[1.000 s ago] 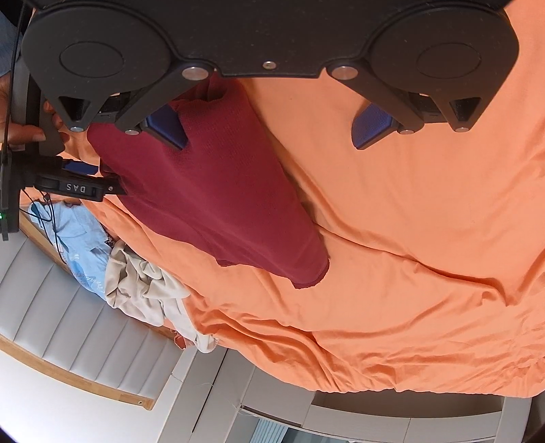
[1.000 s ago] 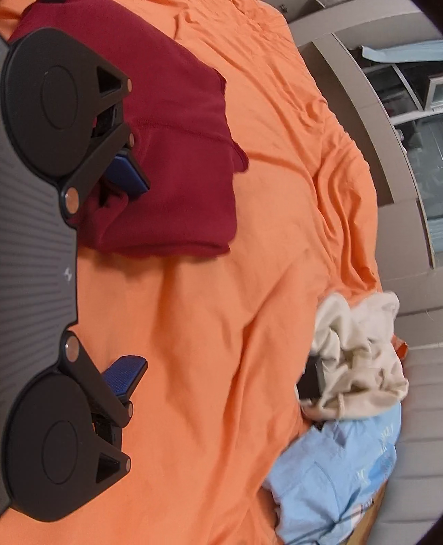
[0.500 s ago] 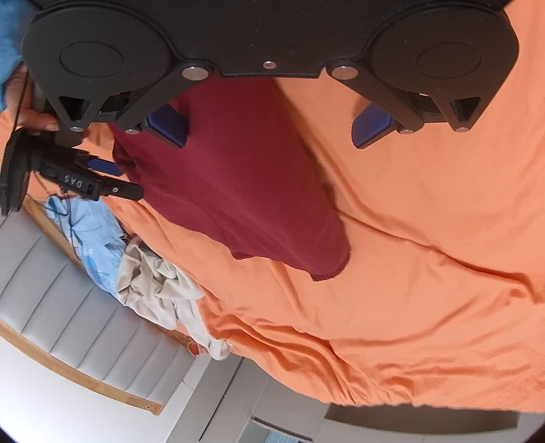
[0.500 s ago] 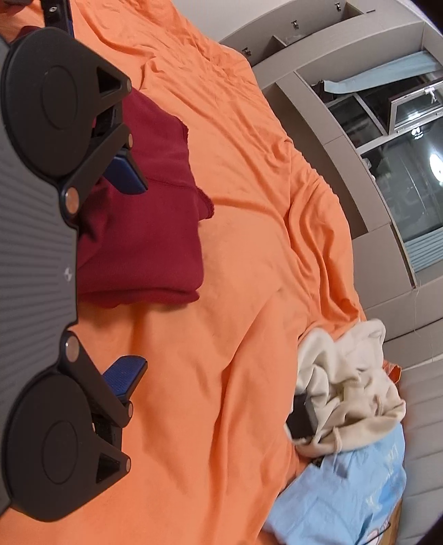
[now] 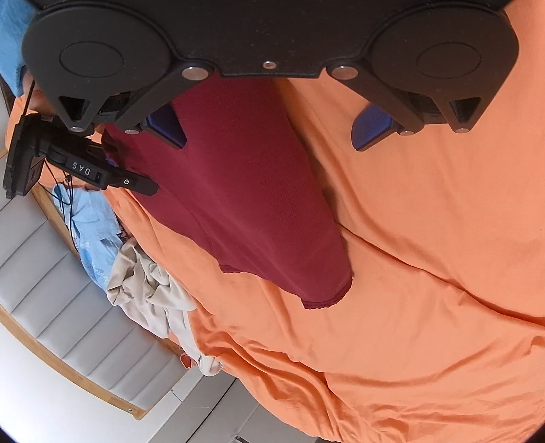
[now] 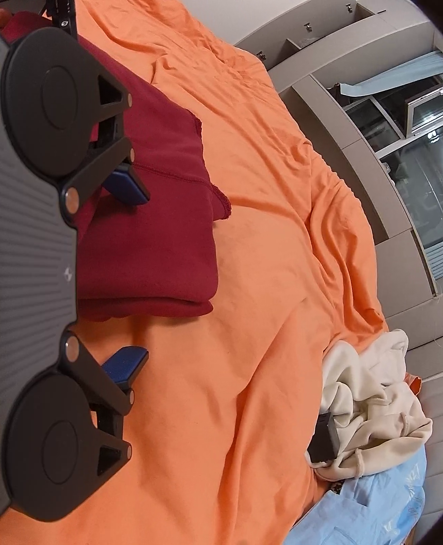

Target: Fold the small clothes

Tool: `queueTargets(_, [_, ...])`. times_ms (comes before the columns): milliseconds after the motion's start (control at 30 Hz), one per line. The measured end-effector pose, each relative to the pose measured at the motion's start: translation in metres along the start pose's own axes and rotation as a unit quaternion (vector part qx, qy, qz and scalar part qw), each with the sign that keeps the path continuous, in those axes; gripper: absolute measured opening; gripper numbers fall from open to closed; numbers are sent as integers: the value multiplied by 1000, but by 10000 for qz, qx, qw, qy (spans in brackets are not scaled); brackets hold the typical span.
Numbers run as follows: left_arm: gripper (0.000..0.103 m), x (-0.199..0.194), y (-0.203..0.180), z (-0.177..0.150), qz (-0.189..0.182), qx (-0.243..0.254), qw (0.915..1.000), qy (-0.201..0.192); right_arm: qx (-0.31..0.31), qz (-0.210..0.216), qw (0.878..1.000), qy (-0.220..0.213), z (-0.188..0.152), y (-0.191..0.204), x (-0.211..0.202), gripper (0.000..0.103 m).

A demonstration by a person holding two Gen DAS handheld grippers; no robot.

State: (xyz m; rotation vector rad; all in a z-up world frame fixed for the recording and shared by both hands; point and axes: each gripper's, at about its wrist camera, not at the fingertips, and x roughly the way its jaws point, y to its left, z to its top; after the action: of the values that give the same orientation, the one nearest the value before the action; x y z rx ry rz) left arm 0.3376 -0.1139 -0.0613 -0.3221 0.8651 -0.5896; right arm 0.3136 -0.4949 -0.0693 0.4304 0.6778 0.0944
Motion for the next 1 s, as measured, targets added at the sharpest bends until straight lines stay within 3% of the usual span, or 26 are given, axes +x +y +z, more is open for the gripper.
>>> queueTargets(133, [103,2,0,-1,-9,-27,10000,-7,104,45,9999,46,0,-2,1,91])
queueTargets(600, [103,5,-1,0,79,75,9999,11,87,190,9998,45,-1,1,2,68])
queueTargets(833, [103,5,1,2,50,19,10000,37,77,163,9998,58,-1,1,3,68])
queueTargets(1000, [102,-5,8,4,-40,-317,9993,-205,91,137,9998,83,-1,1,4,73])
